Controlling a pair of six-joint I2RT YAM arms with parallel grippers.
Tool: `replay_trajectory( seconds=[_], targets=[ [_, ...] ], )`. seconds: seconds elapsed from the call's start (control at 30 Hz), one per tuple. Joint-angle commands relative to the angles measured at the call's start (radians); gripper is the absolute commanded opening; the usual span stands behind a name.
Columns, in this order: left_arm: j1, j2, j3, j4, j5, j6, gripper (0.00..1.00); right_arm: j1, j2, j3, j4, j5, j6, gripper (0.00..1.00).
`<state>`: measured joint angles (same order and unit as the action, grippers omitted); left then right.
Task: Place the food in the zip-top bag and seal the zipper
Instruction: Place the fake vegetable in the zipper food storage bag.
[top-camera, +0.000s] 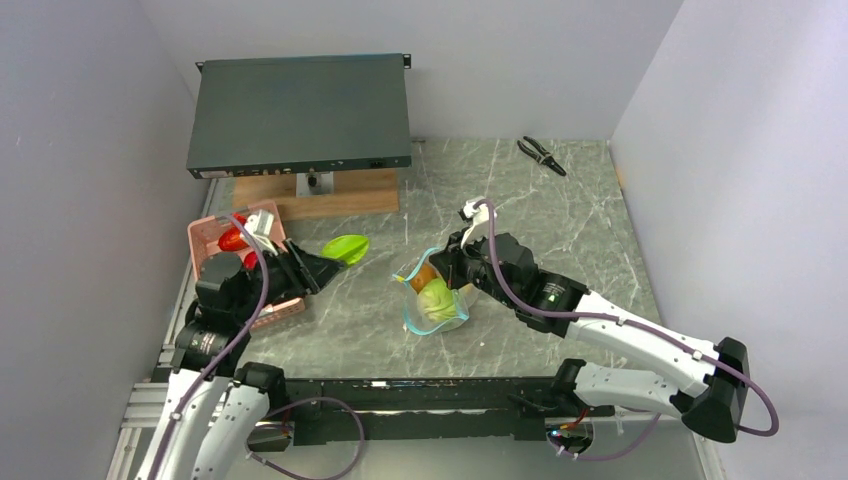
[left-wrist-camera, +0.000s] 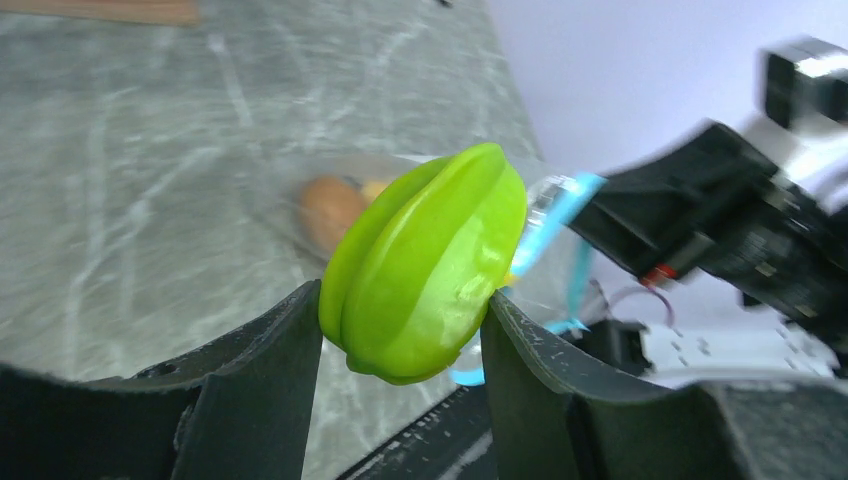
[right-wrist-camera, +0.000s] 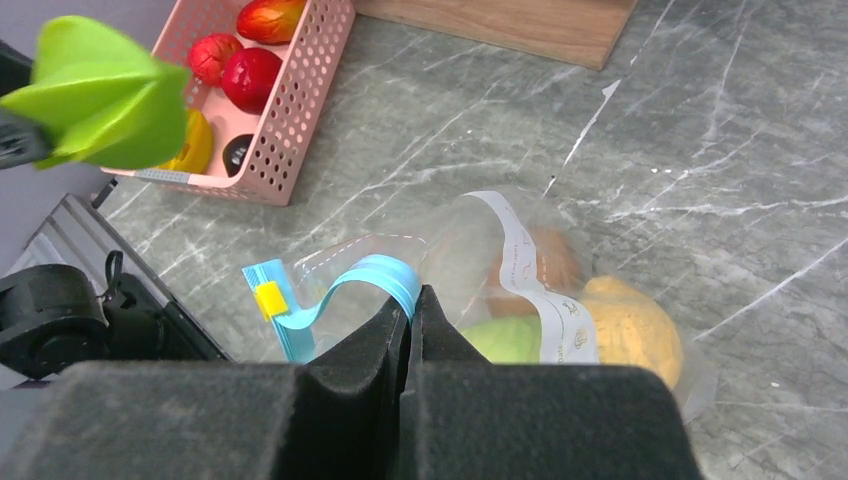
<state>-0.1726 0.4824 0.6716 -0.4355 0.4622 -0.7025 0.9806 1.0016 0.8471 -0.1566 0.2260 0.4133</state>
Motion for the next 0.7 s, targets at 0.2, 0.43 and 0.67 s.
replay_trajectory(
  seconds=[0.2,0.43,0.67],
  targets=[
    [-0.461,0.156,0.138,0.158,-0.052,0.029,0.26,-0.004,0.007,0.061,0.053,0.009,0.031,0.00],
    [-0.747,0.335,0.268,-0.002,-0.391,0.144,0.27,-0.004,-0.014,0.053,0.053,0.024,0.035,0.00],
    [-0.940,0.562,0.482,-0.209,-0.709,0.172,0.27,-0.004,-0.018,0.039,0.067,0.014,0.054,0.00]
  ],
)
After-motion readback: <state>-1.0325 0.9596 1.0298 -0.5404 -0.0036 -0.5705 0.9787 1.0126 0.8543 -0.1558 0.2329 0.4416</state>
